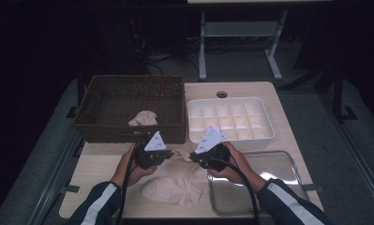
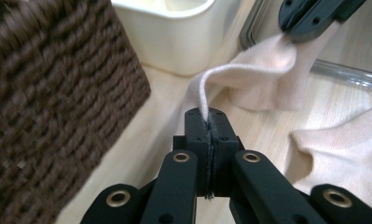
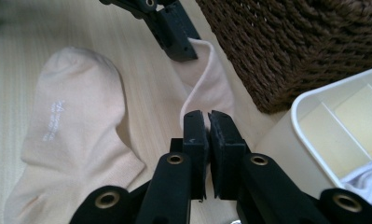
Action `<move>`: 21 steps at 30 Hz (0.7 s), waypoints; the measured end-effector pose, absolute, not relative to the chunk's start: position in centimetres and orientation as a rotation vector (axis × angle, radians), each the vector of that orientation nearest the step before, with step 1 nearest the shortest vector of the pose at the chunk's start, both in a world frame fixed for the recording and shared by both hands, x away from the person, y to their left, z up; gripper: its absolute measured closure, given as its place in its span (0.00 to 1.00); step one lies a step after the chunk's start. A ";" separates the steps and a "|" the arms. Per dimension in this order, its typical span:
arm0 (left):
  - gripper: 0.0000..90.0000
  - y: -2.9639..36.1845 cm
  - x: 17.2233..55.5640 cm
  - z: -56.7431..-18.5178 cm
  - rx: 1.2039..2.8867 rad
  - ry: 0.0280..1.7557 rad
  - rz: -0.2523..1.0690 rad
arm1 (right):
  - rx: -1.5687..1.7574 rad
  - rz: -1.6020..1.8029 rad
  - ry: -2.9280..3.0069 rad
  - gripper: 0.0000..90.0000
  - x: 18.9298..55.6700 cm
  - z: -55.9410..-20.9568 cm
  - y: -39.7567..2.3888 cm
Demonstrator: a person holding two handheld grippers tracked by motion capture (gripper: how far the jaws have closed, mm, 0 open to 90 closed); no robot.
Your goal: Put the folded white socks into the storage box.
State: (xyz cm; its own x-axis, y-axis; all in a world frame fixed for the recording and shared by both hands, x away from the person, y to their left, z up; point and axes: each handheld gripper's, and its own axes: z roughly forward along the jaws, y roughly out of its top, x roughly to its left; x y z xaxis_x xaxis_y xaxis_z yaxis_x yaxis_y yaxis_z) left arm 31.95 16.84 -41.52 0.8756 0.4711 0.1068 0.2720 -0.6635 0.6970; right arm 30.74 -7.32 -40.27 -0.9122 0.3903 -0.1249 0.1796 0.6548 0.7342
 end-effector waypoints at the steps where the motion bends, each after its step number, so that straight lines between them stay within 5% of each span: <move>1: 0.99 17.1 32.0 -41.7 2.333 0.552 0.352 | 0.469 1.094 2.615 0.95 30.8 -40.6 -7.2; 12: 0.99 18.5 32.7 -42.9 2.377 0.610 0.278 | 0.584 0.981 2.632 0.89 32.5 -42.5 -7.3; 16: 0.99 18.2 32.9 -43.2 2.392 0.615 0.265 | 0.536 1.004 2.622 1.00 32.2 -42.1 -7.5; 21: 0.99 17.8 33.0 -43.3 2.400 0.617 0.269 | 0.412 1.026 2.668 1.00 30.9 -41.9 -6.5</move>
